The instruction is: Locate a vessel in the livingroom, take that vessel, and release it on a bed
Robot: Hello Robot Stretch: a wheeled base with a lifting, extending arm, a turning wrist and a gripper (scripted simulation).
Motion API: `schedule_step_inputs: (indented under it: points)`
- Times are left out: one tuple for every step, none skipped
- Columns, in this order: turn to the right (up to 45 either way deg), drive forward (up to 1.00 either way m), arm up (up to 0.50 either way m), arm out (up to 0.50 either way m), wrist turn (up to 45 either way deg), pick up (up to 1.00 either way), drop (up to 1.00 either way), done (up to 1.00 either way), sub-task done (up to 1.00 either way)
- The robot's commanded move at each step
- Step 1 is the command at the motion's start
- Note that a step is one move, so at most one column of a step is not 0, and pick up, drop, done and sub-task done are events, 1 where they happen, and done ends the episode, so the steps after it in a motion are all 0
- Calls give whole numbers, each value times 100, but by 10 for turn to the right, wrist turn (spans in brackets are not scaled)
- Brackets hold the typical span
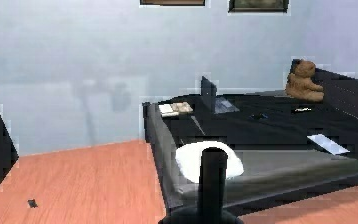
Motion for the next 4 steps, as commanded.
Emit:
schedule_step_inputs:
  points:
    - [300,0,0,0,0,0,0,0,0]
    - [0,25,0,0,0,0,0,0,0]
    - [270,0,0,0,0,0,0,0,0]
    - [0,100,0,0,0,0,0,0,0]
